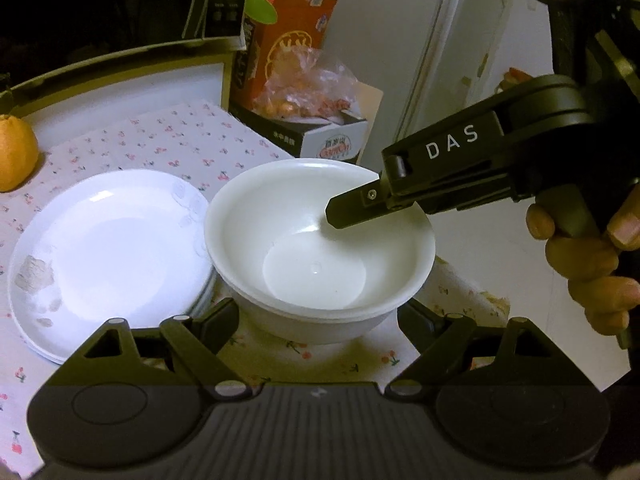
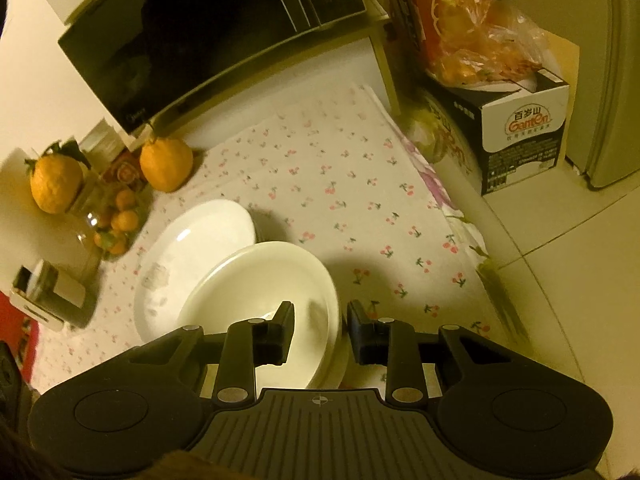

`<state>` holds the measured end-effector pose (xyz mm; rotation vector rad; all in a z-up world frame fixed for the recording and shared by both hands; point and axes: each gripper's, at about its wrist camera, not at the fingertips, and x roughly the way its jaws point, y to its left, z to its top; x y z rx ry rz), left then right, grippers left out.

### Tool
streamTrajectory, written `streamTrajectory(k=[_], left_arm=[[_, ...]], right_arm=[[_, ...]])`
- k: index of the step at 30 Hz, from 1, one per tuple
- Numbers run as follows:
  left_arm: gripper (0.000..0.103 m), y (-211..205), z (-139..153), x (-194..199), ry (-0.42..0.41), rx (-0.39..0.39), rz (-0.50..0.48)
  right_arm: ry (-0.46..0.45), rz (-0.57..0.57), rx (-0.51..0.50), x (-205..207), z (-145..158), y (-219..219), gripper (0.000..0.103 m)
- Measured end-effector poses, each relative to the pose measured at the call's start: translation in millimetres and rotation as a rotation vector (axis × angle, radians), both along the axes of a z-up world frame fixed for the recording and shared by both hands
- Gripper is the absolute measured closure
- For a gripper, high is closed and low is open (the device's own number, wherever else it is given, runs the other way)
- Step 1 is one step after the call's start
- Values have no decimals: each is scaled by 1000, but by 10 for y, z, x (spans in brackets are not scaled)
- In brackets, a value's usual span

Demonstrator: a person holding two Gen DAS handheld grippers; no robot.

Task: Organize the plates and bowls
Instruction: 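Lift the nested bowls with both tools and set them onto the plate stack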

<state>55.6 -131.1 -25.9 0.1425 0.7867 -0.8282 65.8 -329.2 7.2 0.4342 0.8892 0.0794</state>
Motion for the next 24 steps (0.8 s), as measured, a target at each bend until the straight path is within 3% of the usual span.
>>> streamTrajectory(k=[9,24], left_arm=[[18,248,174,119,-25,-14,43],[19,639,189,471,-13,61,132]], right_arm=[[-69,16,31,127,182,223,75],[-115,72,75,590,205,791,74]])
